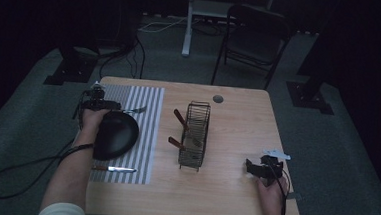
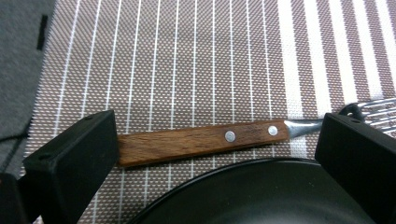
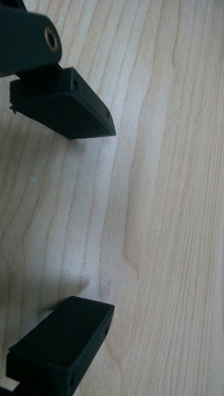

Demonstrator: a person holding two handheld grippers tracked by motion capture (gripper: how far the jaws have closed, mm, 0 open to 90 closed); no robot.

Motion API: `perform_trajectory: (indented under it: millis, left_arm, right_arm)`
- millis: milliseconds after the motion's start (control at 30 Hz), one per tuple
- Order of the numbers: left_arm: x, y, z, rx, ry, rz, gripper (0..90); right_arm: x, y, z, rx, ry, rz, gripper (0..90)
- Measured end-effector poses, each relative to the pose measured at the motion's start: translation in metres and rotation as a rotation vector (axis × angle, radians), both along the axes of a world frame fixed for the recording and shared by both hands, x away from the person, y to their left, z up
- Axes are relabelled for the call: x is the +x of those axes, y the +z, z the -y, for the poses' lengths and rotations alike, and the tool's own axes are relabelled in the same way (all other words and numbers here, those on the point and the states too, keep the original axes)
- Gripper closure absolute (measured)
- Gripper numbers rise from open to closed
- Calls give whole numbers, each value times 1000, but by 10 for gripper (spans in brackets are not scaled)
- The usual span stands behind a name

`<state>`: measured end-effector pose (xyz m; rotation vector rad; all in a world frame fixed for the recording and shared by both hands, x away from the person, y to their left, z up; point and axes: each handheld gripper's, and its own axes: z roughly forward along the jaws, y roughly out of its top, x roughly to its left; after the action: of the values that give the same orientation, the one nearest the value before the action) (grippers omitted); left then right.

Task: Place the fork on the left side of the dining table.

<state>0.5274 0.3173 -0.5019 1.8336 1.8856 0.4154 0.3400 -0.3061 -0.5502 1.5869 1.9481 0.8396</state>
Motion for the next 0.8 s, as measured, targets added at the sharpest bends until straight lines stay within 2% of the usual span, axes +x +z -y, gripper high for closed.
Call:
perform_trajectory:
  millis: [133, 233, 267, 333, 400, 467, 533, 633, 800]
  left_arm:
    - [-7, 5, 3, -5, -12, 16, 0]
    - [-15, 8, 4, -38, -8, 46, 0]
    - [-18, 9, 4, -41, -14, 44, 0]
    - [-21, 9, 5, -37, -14, 50, 0]
    - [-31, 13, 6, -18, -14, 80, 0]
    - [-40, 14, 5, -46, -13, 107, 0]
    - [-45, 14, 5, -56, -21, 113, 0]
    - [-53, 13, 5, -54, -27, 117, 0]
    - [-63, 12, 7, -8, -49, 113, 0]
  right_arm:
    - [0, 0, 0, 0, 0, 0, 128]
    - [0, 0, 0, 0, 0, 0, 128]
    - [0, 0, 0, 0, 0, 0, 128]
    - [0, 0, 0, 0, 0, 0, 128]
    - [0, 0, 0, 0, 0, 0, 128]
    - [0, 0, 0, 0, 0, 0, 128]
    - [0, 0, 0, 0, 0, 0, 128]
    - [0, 0, 0, 0, 0, 0, 128]
    - [0, 0, 0, 0, 0, 0, 128]
